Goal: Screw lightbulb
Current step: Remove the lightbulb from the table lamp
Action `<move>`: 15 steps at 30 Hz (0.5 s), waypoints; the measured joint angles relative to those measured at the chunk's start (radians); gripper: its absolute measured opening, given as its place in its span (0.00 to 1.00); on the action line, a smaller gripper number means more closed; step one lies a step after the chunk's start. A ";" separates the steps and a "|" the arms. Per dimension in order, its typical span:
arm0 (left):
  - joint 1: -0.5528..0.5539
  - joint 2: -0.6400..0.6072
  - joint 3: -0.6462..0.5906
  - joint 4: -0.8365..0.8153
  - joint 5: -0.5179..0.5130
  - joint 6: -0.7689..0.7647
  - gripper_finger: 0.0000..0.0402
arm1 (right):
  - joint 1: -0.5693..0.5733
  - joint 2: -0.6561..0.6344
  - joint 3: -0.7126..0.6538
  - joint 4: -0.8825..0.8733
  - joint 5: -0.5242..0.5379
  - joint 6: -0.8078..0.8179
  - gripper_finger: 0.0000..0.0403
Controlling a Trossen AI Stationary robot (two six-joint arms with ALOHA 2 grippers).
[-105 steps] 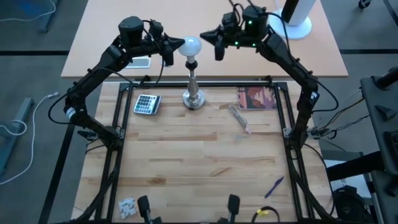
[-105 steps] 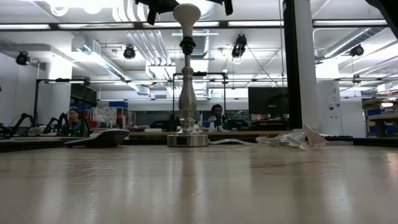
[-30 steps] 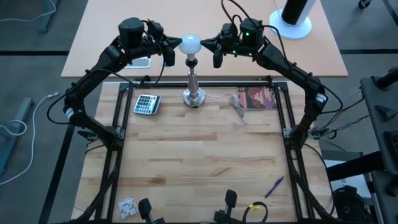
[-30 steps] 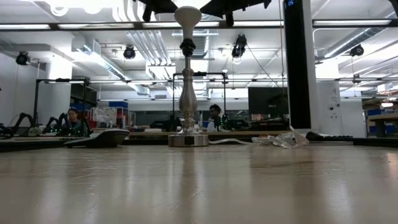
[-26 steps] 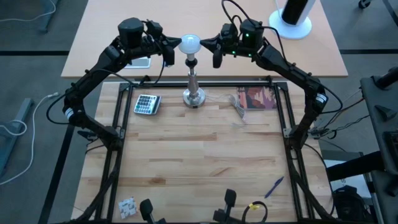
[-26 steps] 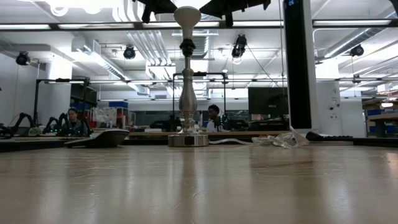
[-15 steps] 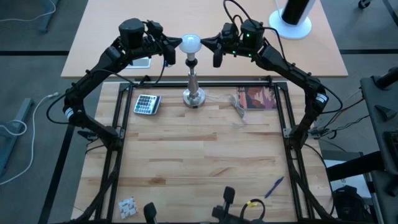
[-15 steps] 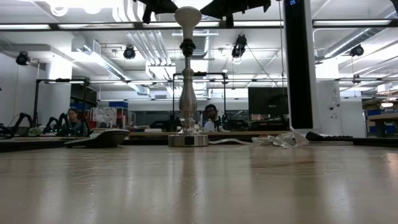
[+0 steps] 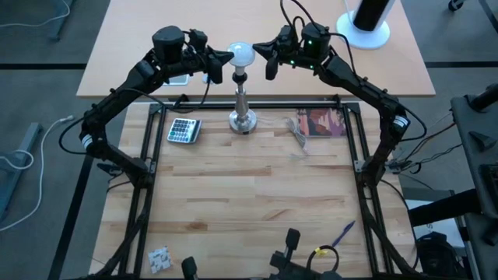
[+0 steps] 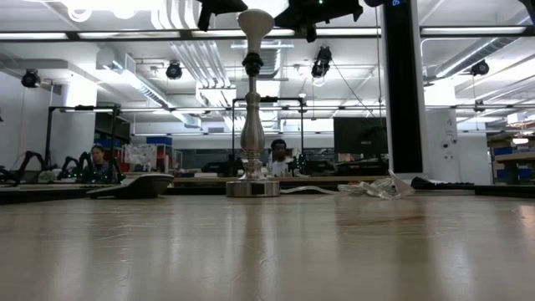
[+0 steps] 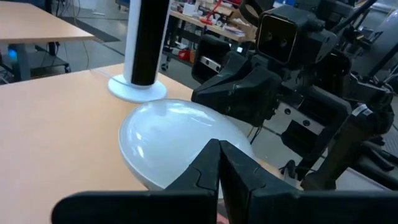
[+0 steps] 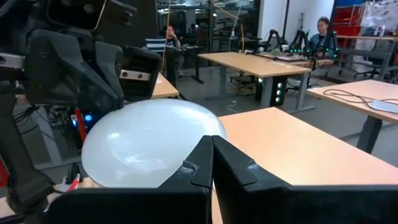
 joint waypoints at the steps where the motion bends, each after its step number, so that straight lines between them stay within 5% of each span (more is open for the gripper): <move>1: 0.000 0.000 0.001 0.004 -0.006 -0.002 0.00 | 0.000 0.000 0.002 -0.001 0.000 0.000 0.00; 15: 0.006 -0.011 0.053 0.007 -0.033 0.079 0.00 | 0.002 -0.006 0.109 -0.048 -0.016 -0.007 0.00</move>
